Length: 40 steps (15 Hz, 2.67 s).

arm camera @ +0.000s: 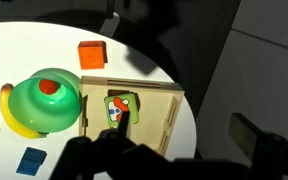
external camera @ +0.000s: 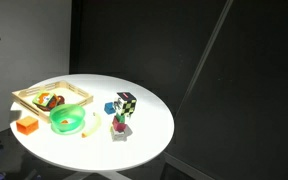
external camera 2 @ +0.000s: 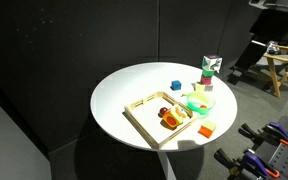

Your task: Move the orange block to the right

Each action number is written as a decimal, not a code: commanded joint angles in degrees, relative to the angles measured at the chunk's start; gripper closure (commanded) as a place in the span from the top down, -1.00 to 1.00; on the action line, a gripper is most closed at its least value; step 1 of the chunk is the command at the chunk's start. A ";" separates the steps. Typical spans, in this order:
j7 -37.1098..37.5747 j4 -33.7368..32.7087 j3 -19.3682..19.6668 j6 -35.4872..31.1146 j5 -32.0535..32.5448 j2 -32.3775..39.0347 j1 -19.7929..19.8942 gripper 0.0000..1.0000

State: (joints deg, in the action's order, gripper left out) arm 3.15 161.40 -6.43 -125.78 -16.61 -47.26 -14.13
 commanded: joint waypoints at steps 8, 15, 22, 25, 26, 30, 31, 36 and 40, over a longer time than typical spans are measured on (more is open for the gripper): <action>0.16 -0.15 -0.34 0.01 0.45 0.59 0.64 1.00; 1.11 -0.66 -0.99 -0.55 4.92 1.13 4.84 1.00; 1.31 -0.82 -0.68 -1.71 11.56 3.45 9.93 1.00; 0.98 -0.77 -0.08 -3.37 13.07 5.58 11.30 1.00; 0.81 -0.77 0.10 -4.30 13.58 6.40 11.74 1.00; 0.24 -0.98 1.29 -8.17 14.73 9.75 13.00 1.00; 0.20 -1.25 1.57 -8.91 14.89 10.62 13.20 1.00; -0.59 -2.47 2.75 -13.36 15.12 16.01 13.17 1.00; -1.11 -3.45 3.01 -17.88 15.93 21.13 13.19 1.00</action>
State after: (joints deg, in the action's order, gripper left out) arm 3.04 159.65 -4.15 -141.11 -1.99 -30.32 -1.16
